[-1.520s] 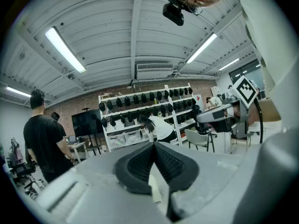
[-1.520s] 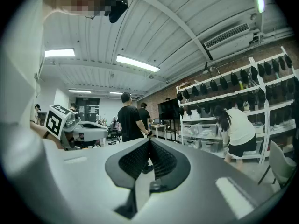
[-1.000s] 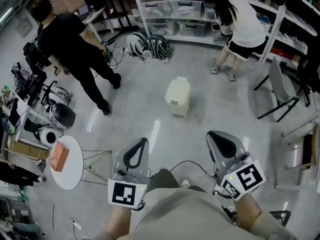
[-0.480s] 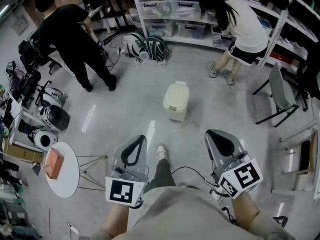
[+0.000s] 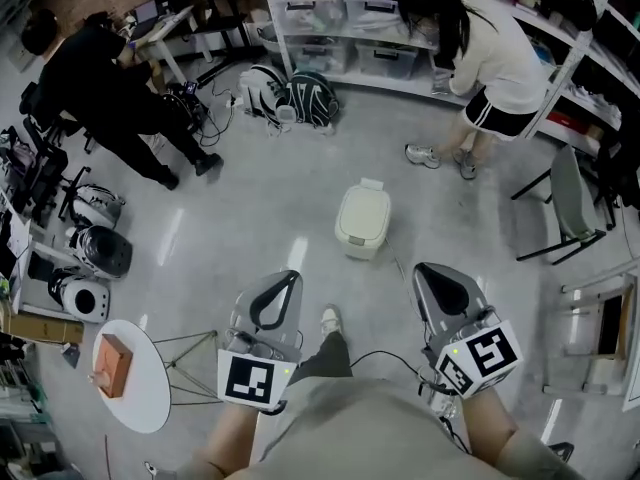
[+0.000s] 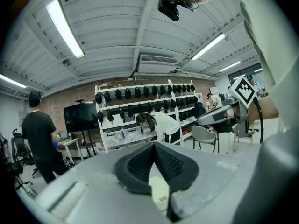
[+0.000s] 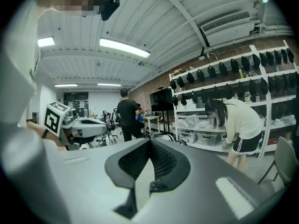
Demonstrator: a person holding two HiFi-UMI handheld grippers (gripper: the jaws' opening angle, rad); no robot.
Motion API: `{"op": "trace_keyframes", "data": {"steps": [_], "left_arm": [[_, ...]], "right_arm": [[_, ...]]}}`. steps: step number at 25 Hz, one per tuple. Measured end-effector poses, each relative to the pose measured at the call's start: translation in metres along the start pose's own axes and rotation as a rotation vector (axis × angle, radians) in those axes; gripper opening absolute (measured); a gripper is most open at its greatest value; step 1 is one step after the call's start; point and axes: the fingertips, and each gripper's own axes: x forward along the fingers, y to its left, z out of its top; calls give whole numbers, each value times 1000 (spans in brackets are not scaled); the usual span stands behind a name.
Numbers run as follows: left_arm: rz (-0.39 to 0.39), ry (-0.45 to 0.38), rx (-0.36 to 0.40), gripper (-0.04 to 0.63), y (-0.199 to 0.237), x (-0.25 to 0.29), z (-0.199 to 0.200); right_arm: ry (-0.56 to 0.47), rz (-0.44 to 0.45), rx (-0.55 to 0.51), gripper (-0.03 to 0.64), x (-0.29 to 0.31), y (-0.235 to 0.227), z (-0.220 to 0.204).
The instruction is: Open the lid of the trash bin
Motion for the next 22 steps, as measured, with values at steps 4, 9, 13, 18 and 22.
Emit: {"op": "trace_keyframes", "data": {"steps": [4, 9, 13, 18, 22], "left_arm": [[-30, 12, -11, 2, 52, 40, -5], [-87, 23, -18, 2, 102, 83, -11], [-121, 41, -28, 2, 123, 109, -21], [-157, 75, -40, 2, 126, 143, -38], [-182, 131, -33, 2, 124, 174, -64]], "right_arm": [[42, -24, 14, 3, 62, -11, 5], [81, -68, 13, 3, 122, -28, 9], [112, -97, 30, 3, 148, -41, 2], [173, -119, 103, 3, 172, -67, -25], [227, -131, 175, 3, 197, -91, -63]]}}
